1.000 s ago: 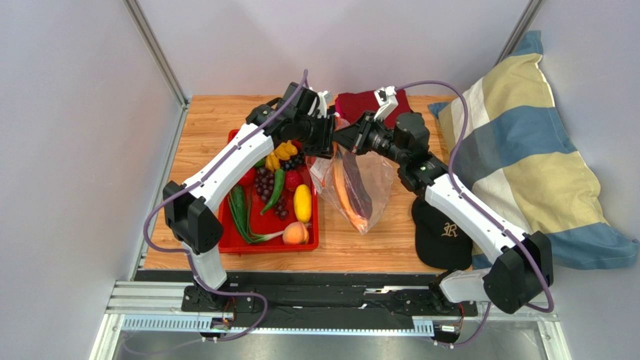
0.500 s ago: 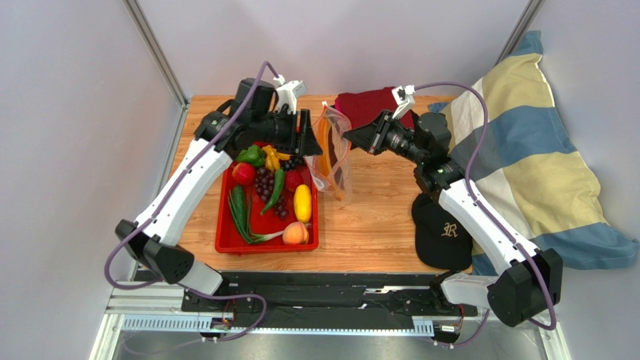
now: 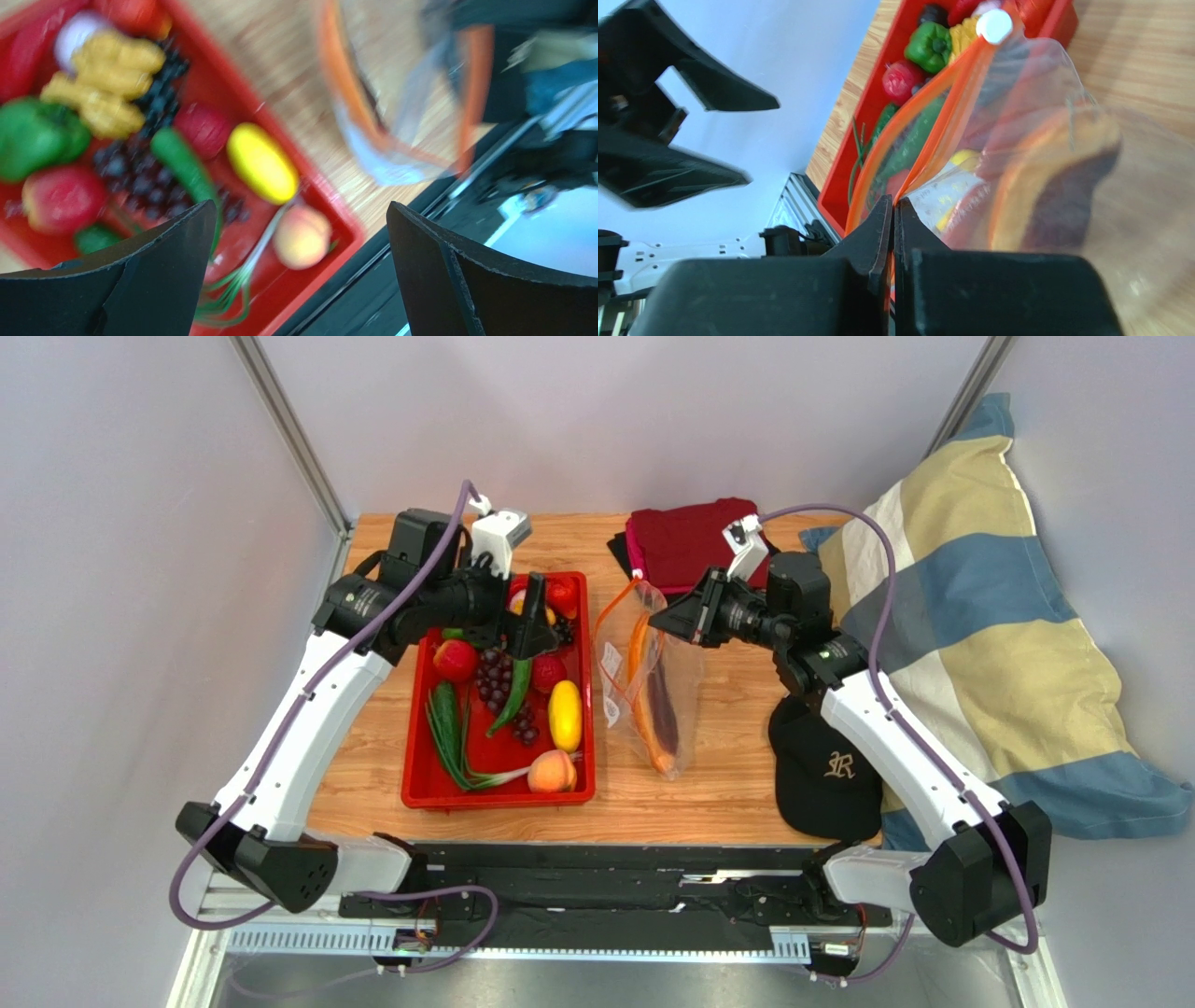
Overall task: Place the food in the zip-top bag and seal the zipper
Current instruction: Place the fake food in the zipper food storage bag, then pick up the fake fruit from the bin.
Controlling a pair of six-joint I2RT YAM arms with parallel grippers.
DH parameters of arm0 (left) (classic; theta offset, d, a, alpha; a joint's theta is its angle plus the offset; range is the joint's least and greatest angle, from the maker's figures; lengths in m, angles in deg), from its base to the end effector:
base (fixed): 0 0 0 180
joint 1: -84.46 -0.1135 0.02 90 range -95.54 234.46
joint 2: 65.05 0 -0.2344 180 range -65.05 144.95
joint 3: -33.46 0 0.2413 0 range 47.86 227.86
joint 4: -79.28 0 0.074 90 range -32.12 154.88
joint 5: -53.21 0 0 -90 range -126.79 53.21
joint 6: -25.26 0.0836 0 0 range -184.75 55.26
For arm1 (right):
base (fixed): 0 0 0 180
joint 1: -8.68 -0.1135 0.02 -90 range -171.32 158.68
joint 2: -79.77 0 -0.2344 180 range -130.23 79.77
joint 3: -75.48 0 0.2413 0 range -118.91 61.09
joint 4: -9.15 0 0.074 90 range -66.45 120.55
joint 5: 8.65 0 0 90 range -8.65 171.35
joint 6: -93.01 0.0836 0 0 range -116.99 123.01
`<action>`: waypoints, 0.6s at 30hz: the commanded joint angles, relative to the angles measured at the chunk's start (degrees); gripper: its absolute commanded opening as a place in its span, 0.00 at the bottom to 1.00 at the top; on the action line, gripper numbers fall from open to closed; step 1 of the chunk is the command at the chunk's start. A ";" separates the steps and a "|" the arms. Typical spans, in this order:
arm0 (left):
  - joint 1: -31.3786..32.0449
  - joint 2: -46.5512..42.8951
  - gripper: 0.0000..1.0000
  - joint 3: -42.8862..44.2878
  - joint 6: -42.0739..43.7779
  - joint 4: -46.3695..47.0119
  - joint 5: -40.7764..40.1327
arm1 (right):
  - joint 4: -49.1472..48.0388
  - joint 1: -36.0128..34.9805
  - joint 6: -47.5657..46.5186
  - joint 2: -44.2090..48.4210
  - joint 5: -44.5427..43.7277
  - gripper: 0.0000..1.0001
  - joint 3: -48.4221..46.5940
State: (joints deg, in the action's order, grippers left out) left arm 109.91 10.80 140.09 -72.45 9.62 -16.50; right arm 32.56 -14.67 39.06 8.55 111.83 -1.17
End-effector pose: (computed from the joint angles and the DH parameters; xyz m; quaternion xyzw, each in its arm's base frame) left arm 0.2482 -0.1502 0.3686 0.2120 0.8657 -0.2735 0.3617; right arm 0.2804 0.1672 0.3132 -0.0673 0.7928 0.4657 0.3874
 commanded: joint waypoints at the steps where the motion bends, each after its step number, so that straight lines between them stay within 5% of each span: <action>1: -5.49 1.57 0.94 -5.38 15.50 -8.61 3.08 | 4.08 0.24 -3.88 4.25 -1.82 0.00 0.64; 5: -8.92 2.10 0.94 -10.65 28.68 -7.58 2.64 | 4.87 0.41 -6.51 5.13 -1.74 0.00 1.87; 7: -9.63 3.77 0.90 -10.93 27.14 -6.27 -2.69 | 5.31 0.33 -6.96 4.87 -1.83 0.00 1.88; 12: -11.39 11.59 0.77 -8.64 11.95 -3.63 -9.55 | 4.96 0.24 -6.52 3.81 -1.83 0.00 1.53; 18: -13.94 20.64 0.75 -7.33 -8.70 -1.34 -17.37 | 5.05 0.59 -6.17 2.93 -2.00 0.00 0.74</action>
State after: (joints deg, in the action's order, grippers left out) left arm 97.63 27.28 129.86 -65.08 6.03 -26.14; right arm 39.19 -14.48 33.53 11.54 110.35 0.82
